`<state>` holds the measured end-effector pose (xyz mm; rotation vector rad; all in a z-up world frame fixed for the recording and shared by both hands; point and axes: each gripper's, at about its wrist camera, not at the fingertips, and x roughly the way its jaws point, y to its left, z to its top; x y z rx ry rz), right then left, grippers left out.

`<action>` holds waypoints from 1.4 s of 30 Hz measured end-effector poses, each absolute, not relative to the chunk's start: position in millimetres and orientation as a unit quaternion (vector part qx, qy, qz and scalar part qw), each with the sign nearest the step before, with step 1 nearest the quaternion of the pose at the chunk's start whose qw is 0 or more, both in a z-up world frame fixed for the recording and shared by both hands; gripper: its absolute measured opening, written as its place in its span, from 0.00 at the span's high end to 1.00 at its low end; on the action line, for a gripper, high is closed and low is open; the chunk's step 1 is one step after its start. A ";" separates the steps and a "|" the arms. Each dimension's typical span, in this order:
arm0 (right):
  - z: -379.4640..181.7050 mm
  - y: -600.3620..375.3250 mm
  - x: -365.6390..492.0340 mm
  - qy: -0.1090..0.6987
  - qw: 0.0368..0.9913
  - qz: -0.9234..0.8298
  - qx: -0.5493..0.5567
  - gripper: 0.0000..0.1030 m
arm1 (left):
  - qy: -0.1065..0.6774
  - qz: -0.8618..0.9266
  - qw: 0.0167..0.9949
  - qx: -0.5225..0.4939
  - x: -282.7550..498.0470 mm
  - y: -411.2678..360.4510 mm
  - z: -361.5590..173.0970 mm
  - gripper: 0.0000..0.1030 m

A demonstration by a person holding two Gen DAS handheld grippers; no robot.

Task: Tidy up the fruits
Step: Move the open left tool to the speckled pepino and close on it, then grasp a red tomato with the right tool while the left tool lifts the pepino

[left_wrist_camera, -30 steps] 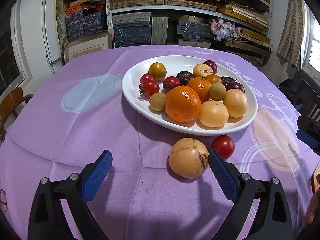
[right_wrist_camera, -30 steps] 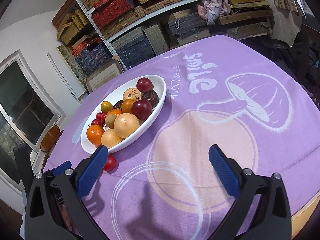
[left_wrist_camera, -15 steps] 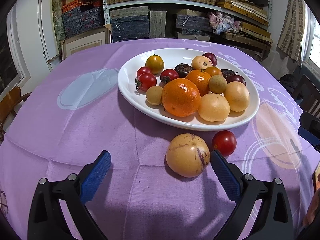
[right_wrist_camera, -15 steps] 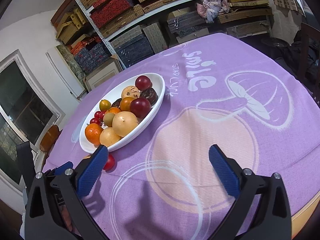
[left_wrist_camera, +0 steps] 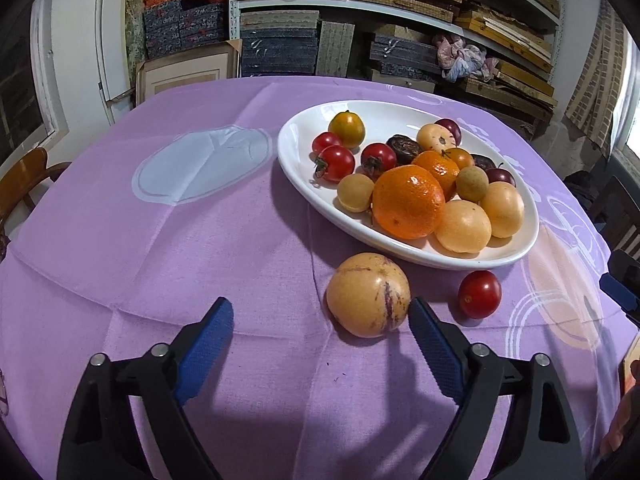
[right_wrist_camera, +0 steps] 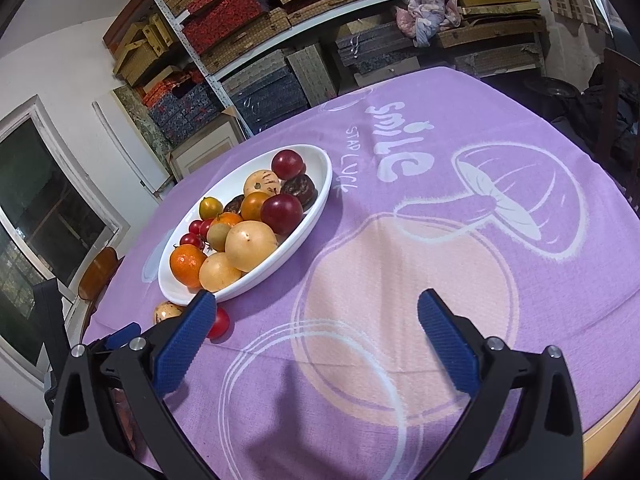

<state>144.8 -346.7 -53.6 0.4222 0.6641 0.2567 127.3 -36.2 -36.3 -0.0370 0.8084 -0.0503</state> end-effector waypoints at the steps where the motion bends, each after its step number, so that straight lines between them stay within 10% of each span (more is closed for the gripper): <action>1: -53.4 -346.8 144.8 0.322 0.916 0.125 0.205 0.04 | 0.391 -0.031 0.920 -0.014 126.1 -37.8 -35.8 0.28; 6: -53.5 -346.7 145.3 0.322 0.915 0.126 0.206 0.04 | 0.388 -0.054 0.920 0.003 124.3 -48.0 -35.7 0.57; 26: -52.7 -220.6 152.1 0.357 0.912 0.196 -0.058 0.05 | 0.372 -0.082 0.924 -0.038 131.3 -28.5 -18.0 0.57; 37: -73.4 -187.0 189.6 0.410 0.883 0.218 -0.066 0.69 | 0.374 -0.076 0.922 -0.067 132.9 -3.7 -10.2 0.57; 42: -72.9 -190.8 190.0 0.407 0.884 0.223 -0.055 0.70 | 0.376 -0.080 0.922 -0.057 132.2 -9.0 -12.3 0.57</action>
